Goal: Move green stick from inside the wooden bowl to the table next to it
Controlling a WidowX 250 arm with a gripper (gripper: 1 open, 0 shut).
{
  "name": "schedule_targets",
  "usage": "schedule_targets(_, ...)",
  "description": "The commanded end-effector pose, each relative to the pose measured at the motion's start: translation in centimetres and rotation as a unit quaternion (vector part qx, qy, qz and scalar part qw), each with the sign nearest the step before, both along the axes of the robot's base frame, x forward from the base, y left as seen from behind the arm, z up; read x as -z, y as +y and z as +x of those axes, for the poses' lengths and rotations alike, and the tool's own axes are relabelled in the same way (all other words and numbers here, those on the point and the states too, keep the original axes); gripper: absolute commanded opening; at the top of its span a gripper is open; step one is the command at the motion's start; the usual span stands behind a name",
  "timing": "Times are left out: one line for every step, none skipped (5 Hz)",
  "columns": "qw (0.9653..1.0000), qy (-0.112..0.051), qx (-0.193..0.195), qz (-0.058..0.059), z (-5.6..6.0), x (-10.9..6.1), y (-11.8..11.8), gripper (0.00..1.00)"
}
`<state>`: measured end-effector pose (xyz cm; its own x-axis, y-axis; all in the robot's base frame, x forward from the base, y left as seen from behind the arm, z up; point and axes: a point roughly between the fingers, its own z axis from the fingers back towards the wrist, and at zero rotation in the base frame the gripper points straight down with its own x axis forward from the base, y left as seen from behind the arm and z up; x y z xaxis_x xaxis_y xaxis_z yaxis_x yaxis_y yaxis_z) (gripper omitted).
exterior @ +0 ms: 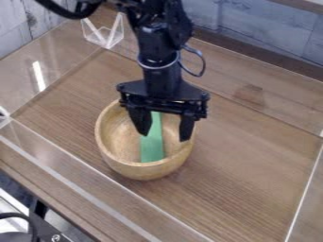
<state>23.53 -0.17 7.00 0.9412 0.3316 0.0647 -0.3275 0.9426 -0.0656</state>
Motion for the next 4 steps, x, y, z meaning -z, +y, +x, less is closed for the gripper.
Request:
schedule_targets(0.9998,-0.02,-0.005,0.007,1.4,-0.9,0.8,1.0)
schedule_targets(0.9997,-0.019,-0.009,0.012,1.8,-0.9,1.5,1.0)
schedule_targets(0.9995,-0.019,-0.02,0.015,1.9,-0.9,2.0,1.0)
schedule_targets(0.9992,-0.018,-0.029,0.018,2.0,-0.8,2.4,1.0)
